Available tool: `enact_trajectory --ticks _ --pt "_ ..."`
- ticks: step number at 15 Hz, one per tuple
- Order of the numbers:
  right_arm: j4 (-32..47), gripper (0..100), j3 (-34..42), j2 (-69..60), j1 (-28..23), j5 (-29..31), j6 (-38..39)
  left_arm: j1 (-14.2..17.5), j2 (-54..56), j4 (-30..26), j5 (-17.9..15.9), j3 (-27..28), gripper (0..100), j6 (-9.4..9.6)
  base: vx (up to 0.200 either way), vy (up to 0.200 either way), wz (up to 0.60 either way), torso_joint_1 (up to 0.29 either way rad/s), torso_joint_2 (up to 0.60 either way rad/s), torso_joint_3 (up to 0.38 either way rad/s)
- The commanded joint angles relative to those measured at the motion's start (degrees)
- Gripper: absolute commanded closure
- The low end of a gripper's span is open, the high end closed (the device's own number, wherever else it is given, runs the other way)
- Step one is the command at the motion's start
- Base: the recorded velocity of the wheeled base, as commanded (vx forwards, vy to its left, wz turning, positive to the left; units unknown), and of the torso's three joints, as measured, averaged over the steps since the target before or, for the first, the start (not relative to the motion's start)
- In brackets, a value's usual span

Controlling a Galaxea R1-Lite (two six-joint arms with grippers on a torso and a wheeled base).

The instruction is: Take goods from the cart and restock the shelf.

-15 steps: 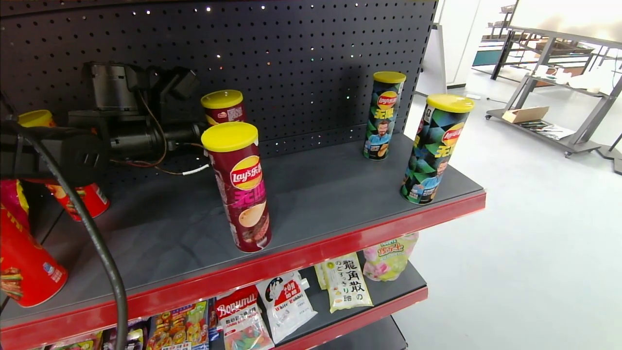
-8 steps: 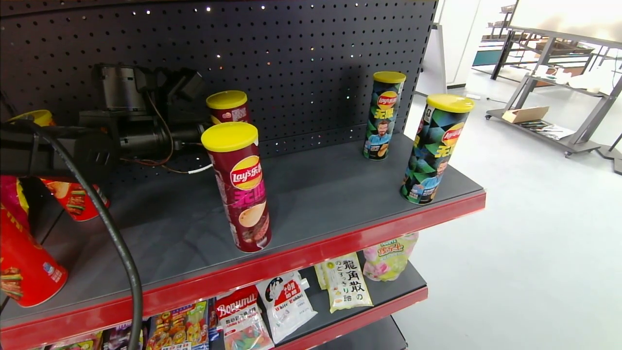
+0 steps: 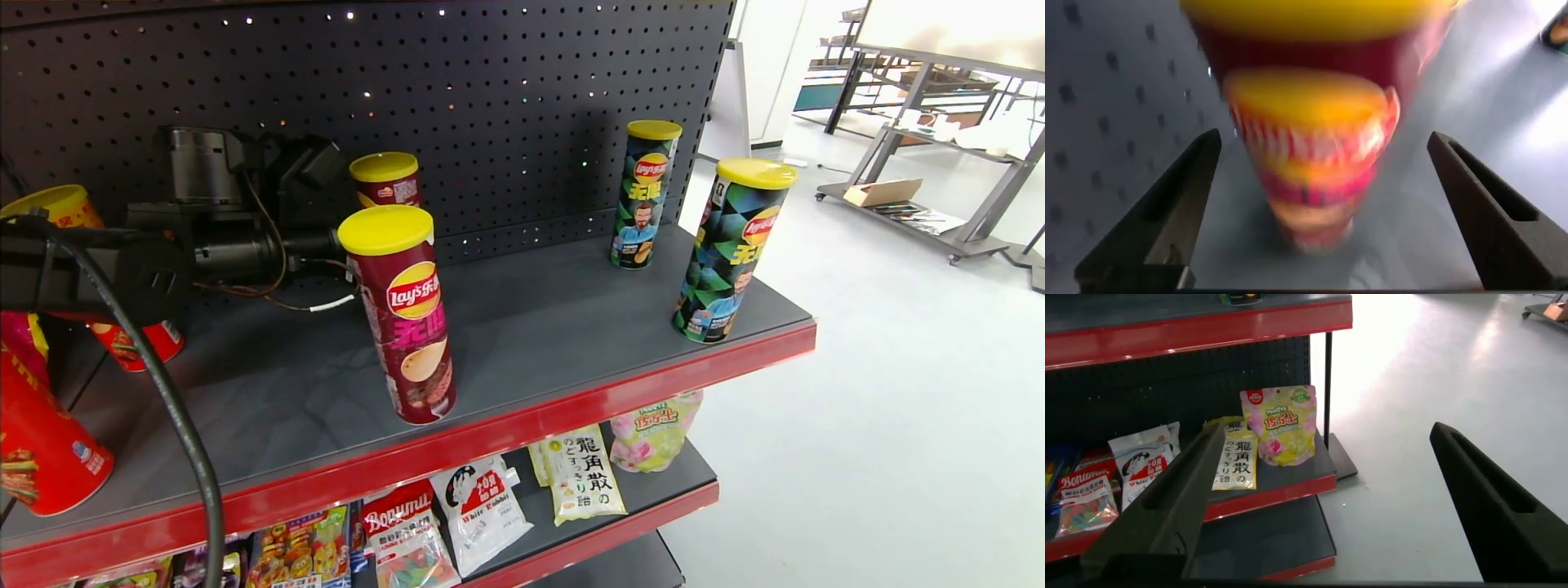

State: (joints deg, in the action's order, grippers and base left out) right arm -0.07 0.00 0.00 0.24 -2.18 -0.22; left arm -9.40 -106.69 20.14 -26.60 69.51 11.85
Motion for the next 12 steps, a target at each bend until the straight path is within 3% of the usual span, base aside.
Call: enact_trajectory --ticks 1,3,4,5,6,12 --pt "-0.01 0 0.00 0.09 0.02 -0.02 -0.04 1.14 4.39 -0.01 0.14 -5.00 0 0.10 0.000 0.000 0.00 0.000 0.00 0.000" --pt "-0.01 0 0.00 0.09 0.02 -0.02 -0.04 1.84 6.15 -0.01 0.23 -7.64 0 0.10 0.000 0.000 0.00 0.000 0.00 0.000" --pt "-0.01 0 0.00 0.09 0.02 -0.02 -0.04 3.60 9.84 -0.10 0.41 -13.00 0 0.19 0.000 0.000 0.00 0.000 0.00 0.000" --pt "-0.01 0 0.00 0.09 0.02 -0.02 -0.04 3.60 9.84 -0.10 0.41 -13.00 0 0.19 0.000 0.000 0.00 0.000 0.00 0.000" --pt "-0.01 0 0.00 0.09 0.02 -0.02 -0.04 3.86 13.44 -0.19 0.41 -17.83 0 0.19 0.000 0.000 0.00 0.000 0.00 0.000" --pt "-0.01 0 0.00 0.09 0.02 -0.02 -0.04 3.95 23.46 -0.19 0.41 -27.76 0 0.19 0.000 0.000 0.00 0.000 0.00 0.000"
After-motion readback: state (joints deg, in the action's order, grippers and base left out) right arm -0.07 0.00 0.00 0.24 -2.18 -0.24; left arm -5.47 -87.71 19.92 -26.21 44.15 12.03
